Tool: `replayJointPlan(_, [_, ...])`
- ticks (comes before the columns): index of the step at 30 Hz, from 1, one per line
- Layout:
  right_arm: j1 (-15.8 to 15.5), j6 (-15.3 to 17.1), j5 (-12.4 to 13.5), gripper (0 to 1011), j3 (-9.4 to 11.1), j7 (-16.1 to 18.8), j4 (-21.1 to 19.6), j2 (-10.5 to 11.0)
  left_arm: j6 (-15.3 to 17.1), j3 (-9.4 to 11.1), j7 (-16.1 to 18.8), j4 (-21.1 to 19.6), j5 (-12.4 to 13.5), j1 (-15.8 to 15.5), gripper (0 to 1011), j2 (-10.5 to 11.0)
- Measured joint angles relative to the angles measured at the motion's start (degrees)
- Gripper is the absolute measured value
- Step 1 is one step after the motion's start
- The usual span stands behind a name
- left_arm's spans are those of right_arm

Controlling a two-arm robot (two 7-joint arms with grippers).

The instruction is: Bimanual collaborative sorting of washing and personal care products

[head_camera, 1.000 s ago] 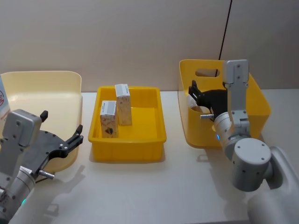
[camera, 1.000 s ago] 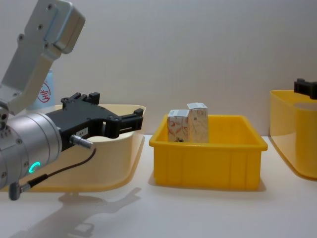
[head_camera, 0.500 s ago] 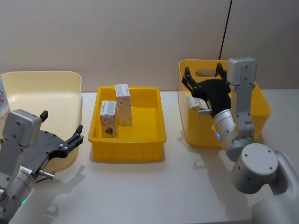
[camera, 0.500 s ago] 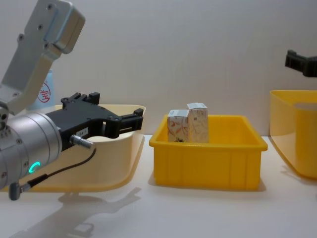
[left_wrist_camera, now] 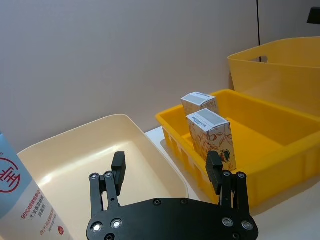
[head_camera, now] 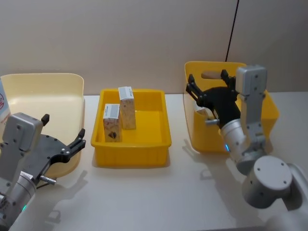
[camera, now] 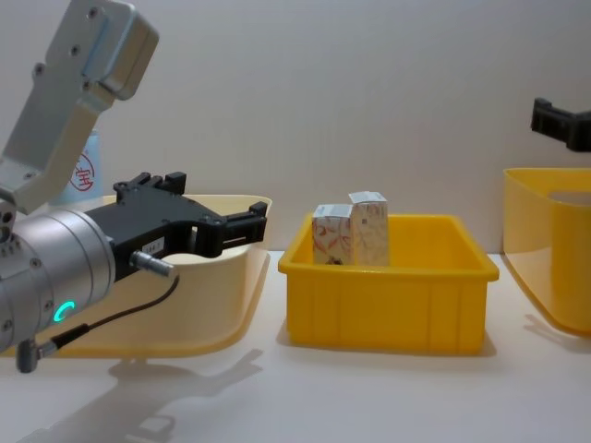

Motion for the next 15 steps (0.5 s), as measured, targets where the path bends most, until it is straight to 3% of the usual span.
replayJointPlan(15, [-7.7, 2.0, 6.3, 1001, -3.7, 1.3, -7.3, 5.9, 0.0, 0.0, 0.0, 0.0, 0.0, 0.0, 1003, 0.0])
